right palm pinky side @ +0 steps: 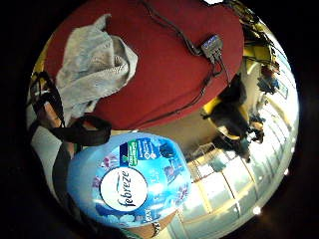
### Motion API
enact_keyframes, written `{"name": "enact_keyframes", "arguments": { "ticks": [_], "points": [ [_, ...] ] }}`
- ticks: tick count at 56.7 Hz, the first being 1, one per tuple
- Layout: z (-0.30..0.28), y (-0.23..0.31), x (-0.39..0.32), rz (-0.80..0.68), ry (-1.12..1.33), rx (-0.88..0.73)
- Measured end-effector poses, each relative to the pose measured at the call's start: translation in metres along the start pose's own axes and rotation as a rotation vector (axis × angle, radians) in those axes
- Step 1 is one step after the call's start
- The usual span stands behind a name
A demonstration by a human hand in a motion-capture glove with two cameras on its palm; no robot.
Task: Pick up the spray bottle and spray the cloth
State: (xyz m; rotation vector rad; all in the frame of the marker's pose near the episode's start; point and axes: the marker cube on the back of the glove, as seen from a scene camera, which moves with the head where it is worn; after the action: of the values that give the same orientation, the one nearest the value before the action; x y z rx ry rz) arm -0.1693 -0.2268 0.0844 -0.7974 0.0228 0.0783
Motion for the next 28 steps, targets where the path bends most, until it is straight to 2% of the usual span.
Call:
{"name": "enact_keyframes", "arguments": {
  "ticks": [10, 28],
  "points": [
    [0.034, -0.029, -0.014, 0.055, 0.161, -0.164],
    [0.062, -0.051, -0.021, 0.113, 0.239, -0.259]
  ]
}}
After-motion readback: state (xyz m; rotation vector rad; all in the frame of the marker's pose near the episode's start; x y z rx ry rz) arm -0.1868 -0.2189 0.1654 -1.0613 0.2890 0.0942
